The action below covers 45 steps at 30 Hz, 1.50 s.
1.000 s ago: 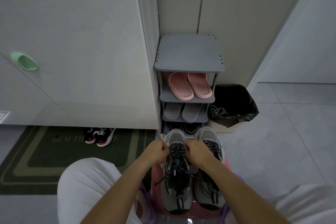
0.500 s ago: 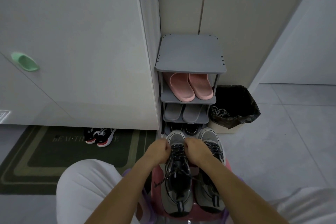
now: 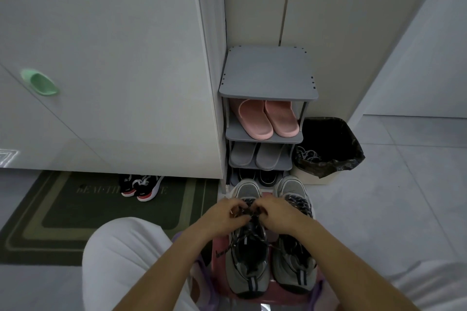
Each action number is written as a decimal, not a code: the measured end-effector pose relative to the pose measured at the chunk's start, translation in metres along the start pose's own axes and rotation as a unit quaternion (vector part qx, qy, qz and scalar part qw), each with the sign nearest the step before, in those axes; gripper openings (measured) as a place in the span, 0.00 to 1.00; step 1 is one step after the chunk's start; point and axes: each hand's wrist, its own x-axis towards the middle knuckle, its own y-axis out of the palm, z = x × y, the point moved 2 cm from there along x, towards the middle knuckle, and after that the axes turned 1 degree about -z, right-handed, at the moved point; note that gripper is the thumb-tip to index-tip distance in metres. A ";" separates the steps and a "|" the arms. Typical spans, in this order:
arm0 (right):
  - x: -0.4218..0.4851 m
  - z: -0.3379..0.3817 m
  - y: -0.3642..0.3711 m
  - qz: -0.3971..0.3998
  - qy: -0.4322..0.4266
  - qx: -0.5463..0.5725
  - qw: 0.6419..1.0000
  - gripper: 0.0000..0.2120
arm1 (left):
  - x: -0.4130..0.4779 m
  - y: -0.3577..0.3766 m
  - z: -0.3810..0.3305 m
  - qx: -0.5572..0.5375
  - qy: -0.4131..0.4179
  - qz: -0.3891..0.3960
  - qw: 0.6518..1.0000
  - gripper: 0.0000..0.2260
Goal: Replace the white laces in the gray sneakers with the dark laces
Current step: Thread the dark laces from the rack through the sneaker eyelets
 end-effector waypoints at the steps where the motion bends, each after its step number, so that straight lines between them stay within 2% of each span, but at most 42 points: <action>1: 0.000 0.003 0.000 0.013 0.003 -0.009 1.000 0.16 | 0.000 0.001 -0.001 0.010 -0.009 0.008 1.000 0.14; 4: -0.001 0.004 -0.003 0.024 0.011 -0.011 1.000 0.16 | -0.003 -0.002 -0.005 0.029 -0.028 0.021 0.999 0.16; 10: -0.010 -0.007 -0.009 -0.014 0.012 -0.010 1.000 0.18 | -0.008 -0.009 -0.003 0.047 -0.005 0.014 0.999 0.13; 15: -0.018 -0.005 -0.008 -0.048 -0.018 0.010 0.999 0.19 | -0.013 -0.010 0.004 -0.016 0.040 -0.018 0.999 0.12; 17: -0.020 -0.006 -0.007 -0.043 -0.031 0.014 0.998 0.17 | -0.015 -0.011 0.005 -0.013 0.048 -0.008 0.999 0.09; 20: -0.019 -0.003 -0.003 -0.019 -0.031 -0.013 0.999 0.17 | -0.016 -0.009 0.001 0.026 0.047 0.008 0.999 0.13; 25: -0.018 -0.006 -0.003 -0.019 -0.021 -0.061 0.998 0.17 | -0.014 -0.012 -0.001 0.058 0.016 0.014 0.998 0.15; 30: -0.023 -0.008 -0.001 -0.041 -0.018 -0.039 0.998 0.17 | -0.022 -0.014 -0.001 0.062 0.011 0.012 0.998 0.18; 32: -0.028 -0.004 -0.003 -0.083 -0.019 -0.005 0.996 0.13 | -0.029 -0.013 0.000 0.028 -0.017 0.001 0.999 0.22; 34: -0.036 0.000 -0.005 -0.109 -0.021 -0.008 0.994 0.06 | -0.038 -0.009 0.005 0.049 -0.057 0.020 0.997 0.22; 37: -0.049 0.007 0.001 -0.039 0.020 -0.081 0.996 0.12 | -0.050 0.004 0.015 0.105 -0.068 0.089 0.988 0.16; 40: -0.055 0.012 0.012 -0.034 0.043 -0.122 0.991 0.13 | -0.054 0.009 0.010 0.140 -0.046 0.083 0.986 0.13; 42: -0.057 0.013 0.014 -0.050 0.048 -0.084 0.994 0.10 | -0.055 0.007 -0.001 0.142 -0.034 0.046 0.988 0.14; 45: -0.054 0.011 0.013 -0.054 0.074 0.089 0.992 0.08 | -0.056 0.004 -0.018 0.013 -0.045 -0.027 0.999 0.10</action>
